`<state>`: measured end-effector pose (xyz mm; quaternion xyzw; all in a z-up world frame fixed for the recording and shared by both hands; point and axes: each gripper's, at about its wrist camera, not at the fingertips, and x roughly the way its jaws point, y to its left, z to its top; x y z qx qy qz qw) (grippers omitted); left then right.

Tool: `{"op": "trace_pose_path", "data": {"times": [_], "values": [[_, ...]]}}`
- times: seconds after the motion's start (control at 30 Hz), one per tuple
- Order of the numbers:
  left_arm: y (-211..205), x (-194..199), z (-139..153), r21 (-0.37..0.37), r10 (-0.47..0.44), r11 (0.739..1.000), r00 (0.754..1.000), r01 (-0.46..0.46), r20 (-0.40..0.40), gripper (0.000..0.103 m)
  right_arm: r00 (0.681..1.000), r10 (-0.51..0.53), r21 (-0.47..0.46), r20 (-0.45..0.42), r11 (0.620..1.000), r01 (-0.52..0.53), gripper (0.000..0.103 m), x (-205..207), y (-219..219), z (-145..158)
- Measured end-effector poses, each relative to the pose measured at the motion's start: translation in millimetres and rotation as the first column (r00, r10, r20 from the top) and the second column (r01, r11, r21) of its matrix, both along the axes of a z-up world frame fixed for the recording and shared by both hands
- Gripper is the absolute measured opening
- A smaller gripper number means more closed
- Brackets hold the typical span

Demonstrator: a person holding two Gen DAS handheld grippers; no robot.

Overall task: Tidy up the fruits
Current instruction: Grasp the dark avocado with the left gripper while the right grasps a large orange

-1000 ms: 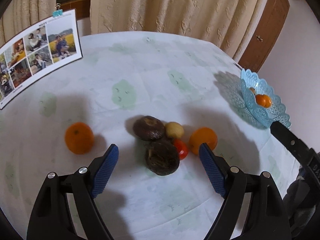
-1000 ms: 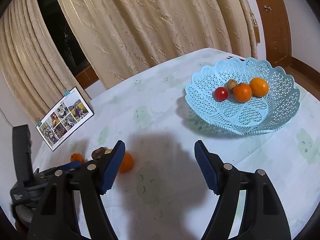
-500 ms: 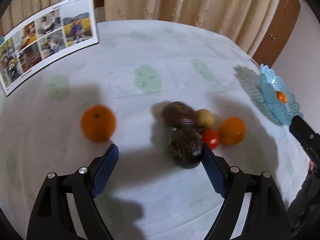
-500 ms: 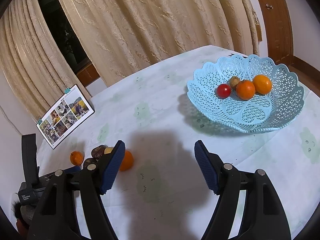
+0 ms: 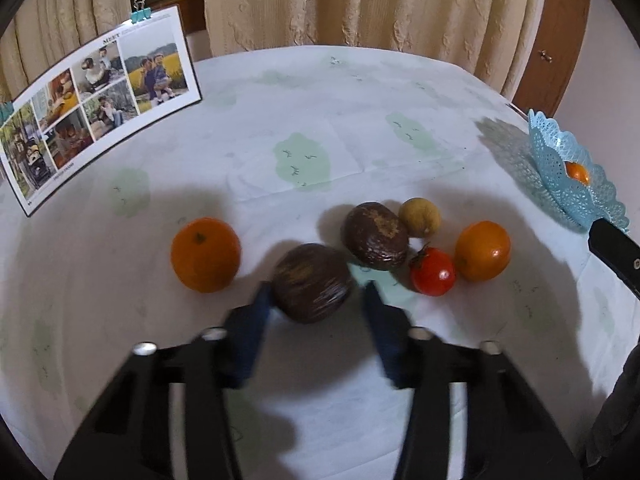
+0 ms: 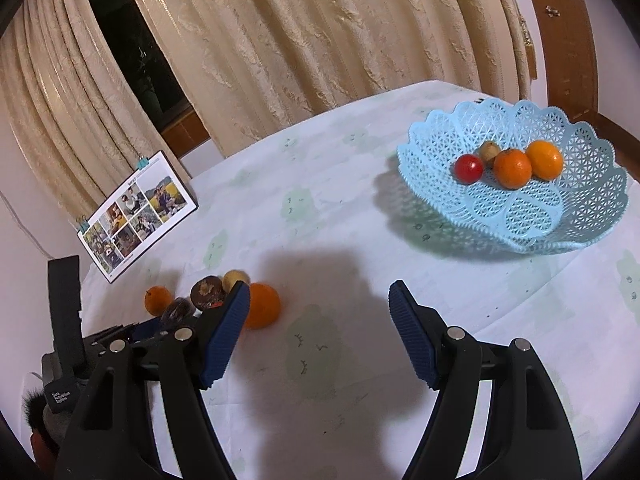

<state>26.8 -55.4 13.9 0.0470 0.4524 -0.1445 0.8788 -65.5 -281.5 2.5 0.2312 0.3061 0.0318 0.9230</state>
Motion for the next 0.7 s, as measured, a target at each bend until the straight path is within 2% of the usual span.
{"op": "trace_pose_path", "data": {"times": [0.1, 0.27, 0.47, 0.6, 0.7], "values": [[4.7, -2.1, 1.7, -0.026, -0.004, 1.0, 1.0, 0.004, -0.007, 0.036, 0.999, 0.025, 0.011, -0.021, 1.0, -0.025, 0.073, 5.8, 5.5, -4.2], [3.5, -12.6, 10.5, -0.022, -0.027, 0.999, 0.999, 0.028, 0.031, 0.031, 0.996, 0.08, -0.034, -0.036, 0.996, -0.081, 0.073, 16.3, 23.9, -2.9], [6.2, -22.7, 23.5, -0.028, -0.027, 0.999, 0.996, 0.029, 0.08, 0.03, 0.985, 0.161, -0.045, -0.067, 0.985, -0.164, 0.073, 40.4, 45.6, -2.7], [9.9, -22.1, 23.5, -0.03, -0.008, 0.999, 0.996, 0.01, 0.084, 0.032, 0.972, 0.209, -0.014, -0.108, 0.977, -0.211, 0.073, 61.2, 55.6, -8.9], [11.5, -20.6, 20.8, -0.028, 0.005, 1.0, 0.997, -0.003, 0.082, 0.049, 0.965, 0.225, -0.027, -0.137, 0.973, -0.231, 0.066, 74.3, 65.6, -14.4]]}}
